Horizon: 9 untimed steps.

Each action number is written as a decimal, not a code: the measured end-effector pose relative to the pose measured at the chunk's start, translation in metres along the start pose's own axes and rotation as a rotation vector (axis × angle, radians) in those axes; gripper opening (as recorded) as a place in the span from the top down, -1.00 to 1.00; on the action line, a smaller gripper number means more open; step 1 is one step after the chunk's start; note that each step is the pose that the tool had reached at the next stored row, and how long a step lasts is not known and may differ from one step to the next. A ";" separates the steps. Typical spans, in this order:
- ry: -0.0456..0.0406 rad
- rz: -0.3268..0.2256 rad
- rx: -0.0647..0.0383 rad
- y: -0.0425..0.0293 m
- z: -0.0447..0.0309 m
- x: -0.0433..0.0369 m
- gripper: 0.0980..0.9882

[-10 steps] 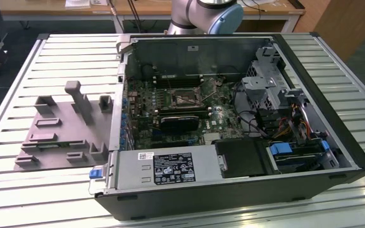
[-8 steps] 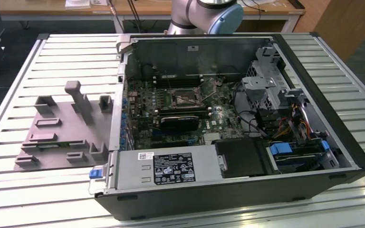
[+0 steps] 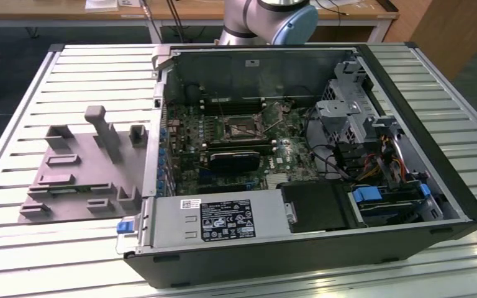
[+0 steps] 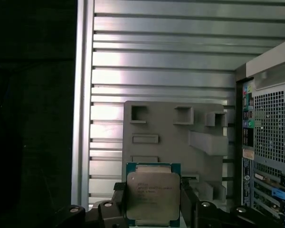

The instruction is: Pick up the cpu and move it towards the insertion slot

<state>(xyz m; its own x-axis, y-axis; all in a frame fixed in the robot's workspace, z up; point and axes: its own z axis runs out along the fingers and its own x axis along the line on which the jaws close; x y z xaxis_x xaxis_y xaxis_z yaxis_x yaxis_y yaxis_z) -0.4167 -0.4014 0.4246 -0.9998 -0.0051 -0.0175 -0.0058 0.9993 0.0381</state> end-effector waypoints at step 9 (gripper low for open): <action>0.0002 0.000 0.000 0.0000 0.0001 0.0000 0.00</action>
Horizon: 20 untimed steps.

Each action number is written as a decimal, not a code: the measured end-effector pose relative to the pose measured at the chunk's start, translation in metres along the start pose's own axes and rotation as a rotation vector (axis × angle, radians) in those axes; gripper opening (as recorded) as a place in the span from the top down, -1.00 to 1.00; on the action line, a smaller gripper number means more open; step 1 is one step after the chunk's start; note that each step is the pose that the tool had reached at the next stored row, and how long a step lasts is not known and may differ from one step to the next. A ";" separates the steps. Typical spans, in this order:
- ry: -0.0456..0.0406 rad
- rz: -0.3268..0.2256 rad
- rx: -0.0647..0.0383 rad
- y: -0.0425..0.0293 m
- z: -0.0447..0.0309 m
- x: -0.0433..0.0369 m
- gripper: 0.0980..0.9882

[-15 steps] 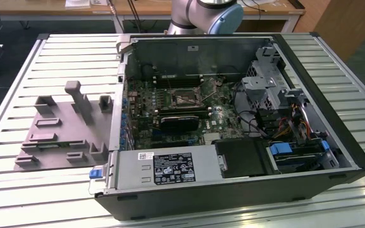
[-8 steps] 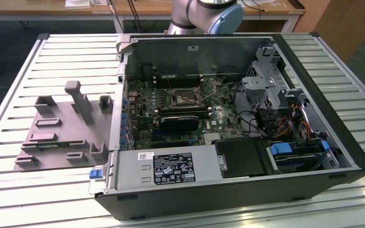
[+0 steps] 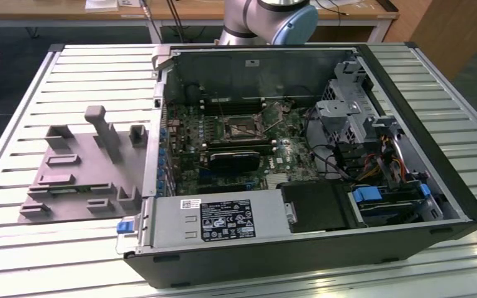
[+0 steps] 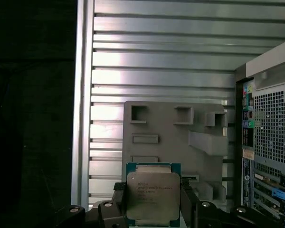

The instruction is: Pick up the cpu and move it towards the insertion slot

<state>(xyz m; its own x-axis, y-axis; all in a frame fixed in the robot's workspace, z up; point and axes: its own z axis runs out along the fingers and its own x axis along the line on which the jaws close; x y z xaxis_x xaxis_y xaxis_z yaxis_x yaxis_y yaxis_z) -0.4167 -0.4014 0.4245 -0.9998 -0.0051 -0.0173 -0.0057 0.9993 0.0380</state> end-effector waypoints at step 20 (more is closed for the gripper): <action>0.0011 0.000 0.000 -0.0001 0.0004 -0.0219 0.00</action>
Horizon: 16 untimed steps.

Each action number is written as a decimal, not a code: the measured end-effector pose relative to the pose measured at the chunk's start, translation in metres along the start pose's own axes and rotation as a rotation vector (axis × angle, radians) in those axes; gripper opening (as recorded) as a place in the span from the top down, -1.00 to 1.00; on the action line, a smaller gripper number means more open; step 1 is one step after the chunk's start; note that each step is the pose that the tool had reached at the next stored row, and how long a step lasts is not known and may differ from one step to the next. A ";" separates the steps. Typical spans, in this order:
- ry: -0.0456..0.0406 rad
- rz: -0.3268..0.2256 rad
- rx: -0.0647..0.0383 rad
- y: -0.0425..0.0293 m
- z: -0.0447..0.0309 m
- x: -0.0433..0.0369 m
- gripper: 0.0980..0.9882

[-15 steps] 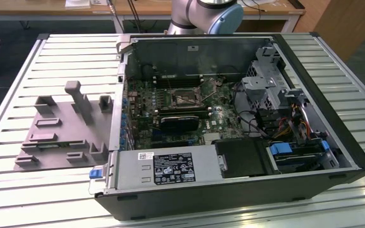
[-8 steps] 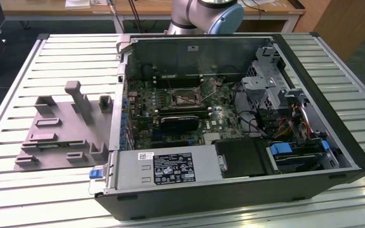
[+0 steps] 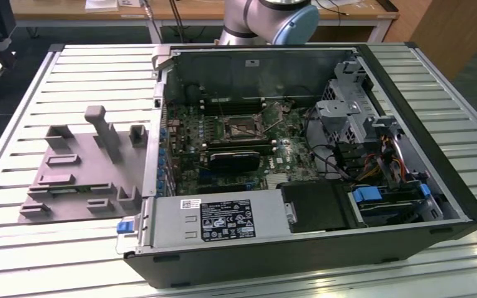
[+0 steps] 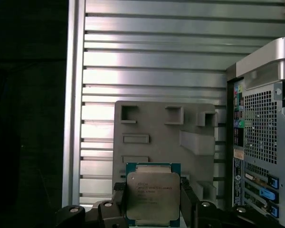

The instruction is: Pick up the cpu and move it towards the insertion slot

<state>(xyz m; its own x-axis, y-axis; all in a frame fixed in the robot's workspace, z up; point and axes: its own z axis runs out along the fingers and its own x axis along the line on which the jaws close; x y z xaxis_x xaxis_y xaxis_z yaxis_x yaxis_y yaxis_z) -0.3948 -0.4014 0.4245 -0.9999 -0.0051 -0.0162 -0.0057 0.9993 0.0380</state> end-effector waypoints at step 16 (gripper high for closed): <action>0.0093 0.000 0.000 -0.0003 0.0008 -0.0518 0.00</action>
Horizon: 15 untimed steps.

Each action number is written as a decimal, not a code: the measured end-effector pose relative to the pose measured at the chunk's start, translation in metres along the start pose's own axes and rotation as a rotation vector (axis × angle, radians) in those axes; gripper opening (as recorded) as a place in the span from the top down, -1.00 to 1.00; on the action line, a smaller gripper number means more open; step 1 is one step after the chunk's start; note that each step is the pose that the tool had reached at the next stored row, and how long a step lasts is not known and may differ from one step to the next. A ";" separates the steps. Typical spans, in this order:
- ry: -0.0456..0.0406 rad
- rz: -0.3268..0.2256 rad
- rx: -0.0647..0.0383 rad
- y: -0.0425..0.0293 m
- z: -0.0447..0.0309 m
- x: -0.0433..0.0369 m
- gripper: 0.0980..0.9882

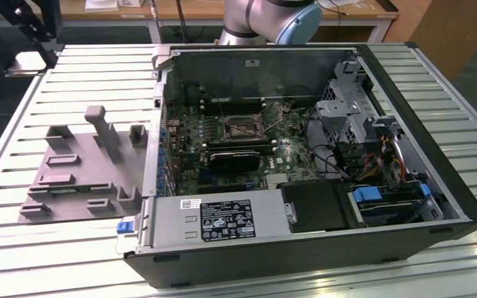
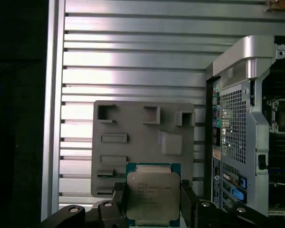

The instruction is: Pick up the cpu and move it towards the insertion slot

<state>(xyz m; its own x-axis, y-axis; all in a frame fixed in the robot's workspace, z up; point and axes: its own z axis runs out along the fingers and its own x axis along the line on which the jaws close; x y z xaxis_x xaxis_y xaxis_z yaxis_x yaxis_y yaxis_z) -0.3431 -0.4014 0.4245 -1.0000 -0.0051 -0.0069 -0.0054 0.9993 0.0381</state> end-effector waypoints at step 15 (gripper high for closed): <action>0.0105 0.000 0.000 -0.0003 0.0004 -0.0557 0.00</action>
<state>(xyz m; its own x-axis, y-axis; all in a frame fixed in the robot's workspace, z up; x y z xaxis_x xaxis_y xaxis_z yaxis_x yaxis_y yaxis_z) -0.2874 -0.4014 0.4244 -1.0000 -0.0051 0.0036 -0.0049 0.9993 0.0382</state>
